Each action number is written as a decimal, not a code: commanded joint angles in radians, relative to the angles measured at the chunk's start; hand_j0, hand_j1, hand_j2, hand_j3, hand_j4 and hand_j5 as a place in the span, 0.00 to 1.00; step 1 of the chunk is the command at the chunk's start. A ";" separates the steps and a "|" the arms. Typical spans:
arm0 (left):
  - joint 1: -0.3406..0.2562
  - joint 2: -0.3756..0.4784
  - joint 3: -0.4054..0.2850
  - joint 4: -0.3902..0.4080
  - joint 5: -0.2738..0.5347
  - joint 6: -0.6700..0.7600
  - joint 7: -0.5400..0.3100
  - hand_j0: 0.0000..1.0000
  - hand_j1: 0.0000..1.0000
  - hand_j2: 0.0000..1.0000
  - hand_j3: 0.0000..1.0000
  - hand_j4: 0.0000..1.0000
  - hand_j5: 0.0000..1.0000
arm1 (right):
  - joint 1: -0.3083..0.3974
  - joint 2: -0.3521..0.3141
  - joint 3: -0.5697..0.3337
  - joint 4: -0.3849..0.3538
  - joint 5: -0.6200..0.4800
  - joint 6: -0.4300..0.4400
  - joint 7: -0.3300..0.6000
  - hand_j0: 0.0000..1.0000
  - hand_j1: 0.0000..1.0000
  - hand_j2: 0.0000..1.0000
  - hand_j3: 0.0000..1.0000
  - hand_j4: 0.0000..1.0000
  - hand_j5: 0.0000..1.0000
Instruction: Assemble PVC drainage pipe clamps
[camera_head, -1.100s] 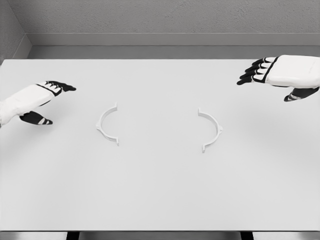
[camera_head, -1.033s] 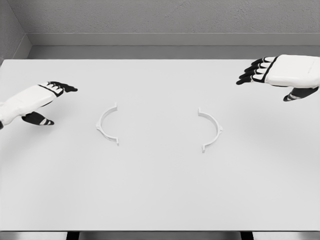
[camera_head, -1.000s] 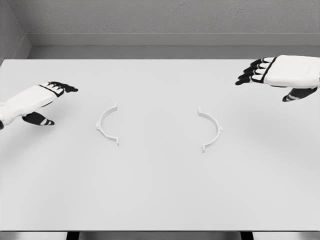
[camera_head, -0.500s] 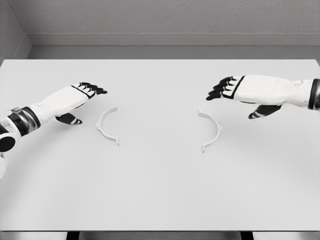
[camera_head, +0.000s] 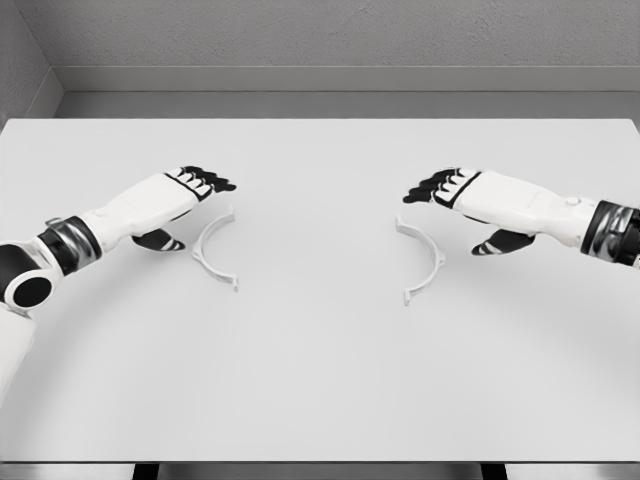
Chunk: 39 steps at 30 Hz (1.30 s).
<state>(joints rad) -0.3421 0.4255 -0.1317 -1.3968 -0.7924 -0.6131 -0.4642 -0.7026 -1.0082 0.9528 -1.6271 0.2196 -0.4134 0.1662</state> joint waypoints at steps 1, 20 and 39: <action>0.000 0.006 0.004 0.001 0.005 0.002 -0.002 1.00 1.00 1.00 1.00 1.00 1.00 | 0.002 0.000 0.000 0.007 0.009 0.015 -0.011 1.00 1.00 1.00 1.00 1.00 1.00; 0.009 -0.024 -0.008 -0.030 -0.021 0.002 -0.007 1.00 1.00 1.00 1.00 1.00 1.00 | 0.014 0.138 0.011 0.181 0.046 0.015 -0.011 1.00 1.00 1.00 1.00 1.00 1.00; -0.006 -0.103 -0.006 -0.028 -0.088 0.002 -0.008 1.00 1.00 1.00 1.00 1.00 1.00 | 0.011 0.184 0.021 0.230 0.063 0.025 -0.010 1.00 1.00 1.00 1.00 1.00 1.00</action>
<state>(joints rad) -0.3482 0.3294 -0.1387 -1.4240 -0.8824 -0.6131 -0.4729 -0.6918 -0.8235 0.9747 -1.3946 0.2860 -0.3904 0.1569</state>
